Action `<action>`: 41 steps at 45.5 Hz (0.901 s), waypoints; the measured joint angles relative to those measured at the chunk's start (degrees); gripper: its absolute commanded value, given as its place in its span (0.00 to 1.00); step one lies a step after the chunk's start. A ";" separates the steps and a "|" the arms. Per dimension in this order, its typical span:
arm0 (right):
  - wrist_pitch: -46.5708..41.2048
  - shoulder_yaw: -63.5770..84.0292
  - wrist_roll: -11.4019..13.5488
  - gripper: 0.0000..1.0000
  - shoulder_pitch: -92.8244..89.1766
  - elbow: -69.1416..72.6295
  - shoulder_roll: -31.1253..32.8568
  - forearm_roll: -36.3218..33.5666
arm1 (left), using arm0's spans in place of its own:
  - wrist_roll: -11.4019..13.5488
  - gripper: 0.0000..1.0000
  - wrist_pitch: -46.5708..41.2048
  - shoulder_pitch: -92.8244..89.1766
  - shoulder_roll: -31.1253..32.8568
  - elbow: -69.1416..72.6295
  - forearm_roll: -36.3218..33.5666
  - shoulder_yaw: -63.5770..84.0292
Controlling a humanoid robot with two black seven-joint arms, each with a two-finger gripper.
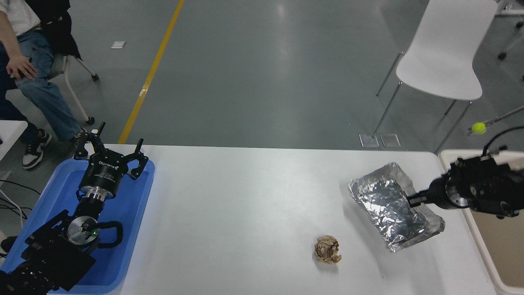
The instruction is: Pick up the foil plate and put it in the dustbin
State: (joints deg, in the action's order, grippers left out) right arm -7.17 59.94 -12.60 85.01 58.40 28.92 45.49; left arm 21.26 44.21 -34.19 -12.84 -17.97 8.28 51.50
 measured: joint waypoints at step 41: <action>-19.65 0.24 -0.41 0.00 27.29 9.15 6.56 -0.04 | 0.03 1.00 0.00 0.00 0.00 0.01 -0.02 -0.01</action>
State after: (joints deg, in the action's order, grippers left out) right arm -26.82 60.18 -13.01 112.29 67.55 35.47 45.44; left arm 21.29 44.21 -34.19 -12.83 -17.96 8.26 51.50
